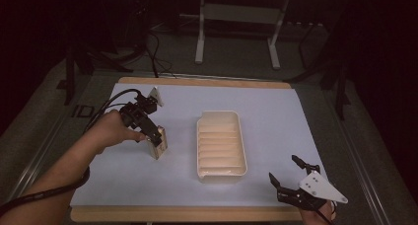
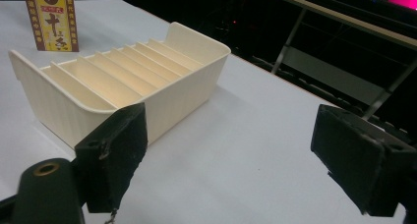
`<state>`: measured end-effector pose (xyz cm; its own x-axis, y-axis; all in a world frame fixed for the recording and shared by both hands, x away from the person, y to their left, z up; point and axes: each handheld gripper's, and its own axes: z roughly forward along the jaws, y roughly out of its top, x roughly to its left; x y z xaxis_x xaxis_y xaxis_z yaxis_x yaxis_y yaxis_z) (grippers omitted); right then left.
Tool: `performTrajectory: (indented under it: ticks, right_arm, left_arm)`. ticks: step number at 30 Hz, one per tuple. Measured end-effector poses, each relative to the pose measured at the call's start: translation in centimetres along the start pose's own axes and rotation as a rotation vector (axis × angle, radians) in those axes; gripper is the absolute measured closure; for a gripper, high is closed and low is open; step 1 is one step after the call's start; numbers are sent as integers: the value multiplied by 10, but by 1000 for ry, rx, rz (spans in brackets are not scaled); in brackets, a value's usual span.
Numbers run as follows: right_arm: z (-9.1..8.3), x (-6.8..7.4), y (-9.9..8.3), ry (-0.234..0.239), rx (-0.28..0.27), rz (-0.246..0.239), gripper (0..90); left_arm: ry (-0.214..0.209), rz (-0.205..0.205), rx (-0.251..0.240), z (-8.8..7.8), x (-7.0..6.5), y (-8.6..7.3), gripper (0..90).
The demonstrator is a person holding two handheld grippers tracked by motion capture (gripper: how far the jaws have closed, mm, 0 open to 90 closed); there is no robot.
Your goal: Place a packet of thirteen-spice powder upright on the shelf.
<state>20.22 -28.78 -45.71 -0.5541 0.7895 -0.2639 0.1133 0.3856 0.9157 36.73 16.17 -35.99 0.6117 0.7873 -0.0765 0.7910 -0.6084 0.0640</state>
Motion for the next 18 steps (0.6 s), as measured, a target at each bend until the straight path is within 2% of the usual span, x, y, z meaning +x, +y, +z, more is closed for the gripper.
performTrajectory:
  ticks: [3,5,7,10,12,16,18]
  right_arm:
    - [0,0,0,0,0,-2,140]
    - [0,0,0,0,1,-2,140]
    - [0,1,0,-1,4,-3,140]
    - [0,1,0,5,-1,-1,140]
    - [0,0,0,5,-1,-1,140]
    - [0,0,0,5,-3,-1,140]
    - [0,0,0,7,-3,-2,140]
  left_arm:
    - [2,-7,-10,4,4,5,67]
    - [-15,-20,-28,6,6,8,80]
    - [-11,-28,-36,9,7,12,150]
    - [-9,-28,-39,15,7,17,168]
    - [-22,-21,-39,18,7,19,237]
    - [-21,-4,-20,28,6,22,335]
    - [-21,-1,-7,33,7,24,347]
